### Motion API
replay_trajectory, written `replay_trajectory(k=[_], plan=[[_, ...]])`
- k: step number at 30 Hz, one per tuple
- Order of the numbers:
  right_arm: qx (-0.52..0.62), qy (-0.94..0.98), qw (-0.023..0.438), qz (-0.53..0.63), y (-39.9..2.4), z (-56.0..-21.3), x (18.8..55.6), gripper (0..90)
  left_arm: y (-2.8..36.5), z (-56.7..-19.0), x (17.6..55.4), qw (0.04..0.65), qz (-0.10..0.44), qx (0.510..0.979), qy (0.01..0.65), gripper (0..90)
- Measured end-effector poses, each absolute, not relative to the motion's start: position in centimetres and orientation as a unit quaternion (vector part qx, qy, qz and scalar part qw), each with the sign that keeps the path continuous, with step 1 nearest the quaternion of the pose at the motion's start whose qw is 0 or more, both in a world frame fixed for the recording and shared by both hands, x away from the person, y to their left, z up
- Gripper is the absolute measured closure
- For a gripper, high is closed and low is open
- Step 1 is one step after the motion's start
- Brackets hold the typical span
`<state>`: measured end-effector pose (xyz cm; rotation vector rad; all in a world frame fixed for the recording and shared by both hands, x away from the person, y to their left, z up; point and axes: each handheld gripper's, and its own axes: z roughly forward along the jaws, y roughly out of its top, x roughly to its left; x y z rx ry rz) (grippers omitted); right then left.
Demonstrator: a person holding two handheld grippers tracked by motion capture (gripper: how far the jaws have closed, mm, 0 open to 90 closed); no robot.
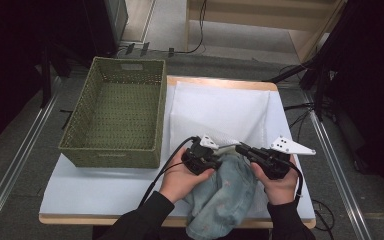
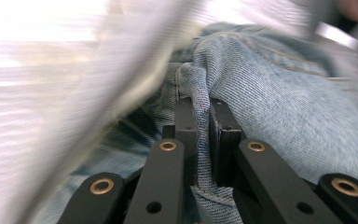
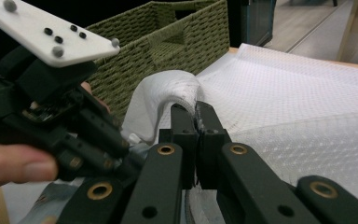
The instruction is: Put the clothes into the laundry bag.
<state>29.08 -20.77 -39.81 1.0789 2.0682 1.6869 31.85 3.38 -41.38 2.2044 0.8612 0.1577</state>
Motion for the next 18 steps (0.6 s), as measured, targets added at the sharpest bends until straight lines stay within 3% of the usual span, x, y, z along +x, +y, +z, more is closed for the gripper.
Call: replay_trajectory(k=[2, 4, 7, 11, 14, 18], plan=[[0.373, 0.713, 0.134, 0.578, -21.0, -39.8, 29.1, 89.6, 4.1, -41.8, 32.2, 0.384, 0.082, 0.843, 0.369, 85.0], [0.381, 0.712, 0.133, 0.574, -21.1, -40.0, 29.2, 89.6, 4.4, -42.2, 32.5, 0.392, 0.066, 0.834, 0.382, 82.9], [0.388, 0.712, 0.129, 0.571, -21.1, -40.4, 29.4, 89.6, 5.2, -41.4, 31.8, 0.434, 0.049, 0.819, 0.372, 61.6], [0.393, 0.711, 0.129, 0.569, -21.1, -40.5, 29.5, 89.5, 6.4, -38.8, 30.4, 0.501, -0.002, 0.799, 0.334, 46.3], [0.393, 0.712, 0.13, 0.567, -21.0, -40.7, 29.6, 89.5, 5.7, -38.3, 29.5, 0.49, -0.02, 0.815, 0.308, 38.1], [0.396, 0.713, 0.126, 0.565, -20.9, -40.8, 29.6, 89.6, 2.4, -40.9, 28.6, 0.406, -0.004, 0.865, 0.294, 21.2]])
